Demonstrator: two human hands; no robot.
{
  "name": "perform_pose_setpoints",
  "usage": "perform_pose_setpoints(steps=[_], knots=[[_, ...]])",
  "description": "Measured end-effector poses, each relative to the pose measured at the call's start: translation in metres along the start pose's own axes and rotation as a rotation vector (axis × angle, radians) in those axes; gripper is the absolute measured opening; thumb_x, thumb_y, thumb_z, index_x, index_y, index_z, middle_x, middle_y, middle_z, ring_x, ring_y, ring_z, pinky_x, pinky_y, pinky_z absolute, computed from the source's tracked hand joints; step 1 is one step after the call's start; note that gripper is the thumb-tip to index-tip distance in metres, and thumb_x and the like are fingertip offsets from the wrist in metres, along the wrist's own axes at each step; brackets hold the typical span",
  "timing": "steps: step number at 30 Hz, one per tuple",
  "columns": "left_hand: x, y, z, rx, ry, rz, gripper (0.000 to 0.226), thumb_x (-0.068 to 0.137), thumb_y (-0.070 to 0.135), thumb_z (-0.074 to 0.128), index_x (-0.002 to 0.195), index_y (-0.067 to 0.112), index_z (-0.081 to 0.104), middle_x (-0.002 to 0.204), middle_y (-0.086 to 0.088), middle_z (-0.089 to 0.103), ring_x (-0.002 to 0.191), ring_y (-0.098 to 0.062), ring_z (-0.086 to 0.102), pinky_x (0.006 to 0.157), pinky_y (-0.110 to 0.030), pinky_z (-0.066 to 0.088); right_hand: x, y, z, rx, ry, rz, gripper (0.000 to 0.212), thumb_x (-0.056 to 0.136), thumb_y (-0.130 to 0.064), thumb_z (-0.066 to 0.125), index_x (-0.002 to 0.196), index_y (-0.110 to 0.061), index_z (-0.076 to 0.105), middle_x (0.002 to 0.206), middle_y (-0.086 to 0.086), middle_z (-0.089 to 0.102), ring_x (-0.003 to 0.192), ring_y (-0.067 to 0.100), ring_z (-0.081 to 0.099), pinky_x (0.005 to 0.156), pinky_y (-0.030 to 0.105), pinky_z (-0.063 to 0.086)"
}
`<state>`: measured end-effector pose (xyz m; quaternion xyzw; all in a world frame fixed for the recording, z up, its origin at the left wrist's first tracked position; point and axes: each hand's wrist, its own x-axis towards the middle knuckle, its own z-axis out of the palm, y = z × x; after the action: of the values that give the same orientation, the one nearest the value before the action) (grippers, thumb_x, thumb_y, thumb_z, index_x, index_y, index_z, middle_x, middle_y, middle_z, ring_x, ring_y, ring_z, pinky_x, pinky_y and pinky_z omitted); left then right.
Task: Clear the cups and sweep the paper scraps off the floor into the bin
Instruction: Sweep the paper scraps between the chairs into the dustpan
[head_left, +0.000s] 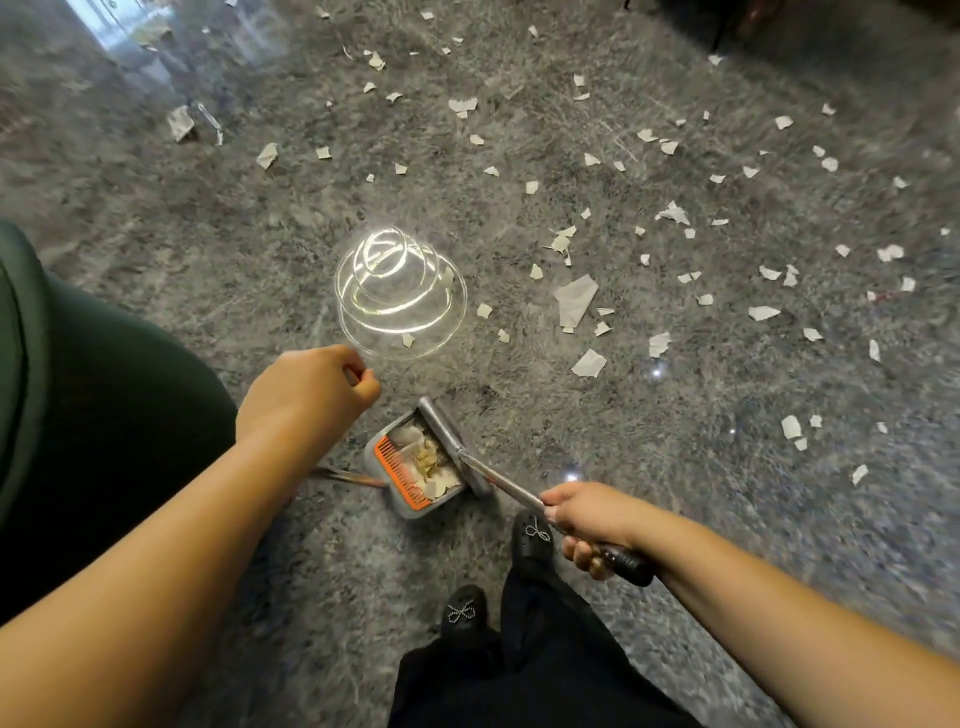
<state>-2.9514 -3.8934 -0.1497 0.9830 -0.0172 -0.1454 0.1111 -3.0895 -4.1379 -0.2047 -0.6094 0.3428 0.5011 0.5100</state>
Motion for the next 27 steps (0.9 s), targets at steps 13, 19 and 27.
perform_pose_setpoints(steps=[13,19,27], knots=[[-0.028,-0.065,-0.022,-0.148,0.115,-0.178,0.020,0.089,0.042,0.056,0.079,0.027,0.065,0.079,-0.004,0.064,0.076,-0.024,0.055,0.065,-0.031,0.040,-0.024,-0.014,0.003,0.272,0.182,-0.111,0.034,0.103,-0.015,0.033,0.134,-0.028,0.041,0.058,0.005,0.038,0.027,0.006,0.031,0.032,0.011,0.028],[0.003,-0.074,-0.035,-0.171,0.156,-0.235,0.019,0.089,0.040,0.058,0.082,0.026,0.067,0.081,-0.004,0.066,0.079,-0.025,0.057,0.066,-0.032,0.042,-0.007,-0.063,-0.031,0.294,0.238,-0.143,0.036,0.103,-0.015,0.032,0.135,-0.028,0.042,0.061,0.005,0.037,0.026,0.006,0.031,0.033,0.009,0.027],[0.084,-0.039,-0.038,-0.089,0.107,-0.275,0.018,0.090,0.043,0.056,0.085,0.027,0.064,0.085,-0.004,0.064,0.077,-0.025,0.054,0.065,-0.031,0.041,0.048,-0.144,-0.120,0.208,0.276,-0.071,0.037,0.102,-0.015,0.028,0.133,-0.029,0.043,0.061,0.004,0.036,0.025,0.004,0.031,0.039,0.008,0.028]])
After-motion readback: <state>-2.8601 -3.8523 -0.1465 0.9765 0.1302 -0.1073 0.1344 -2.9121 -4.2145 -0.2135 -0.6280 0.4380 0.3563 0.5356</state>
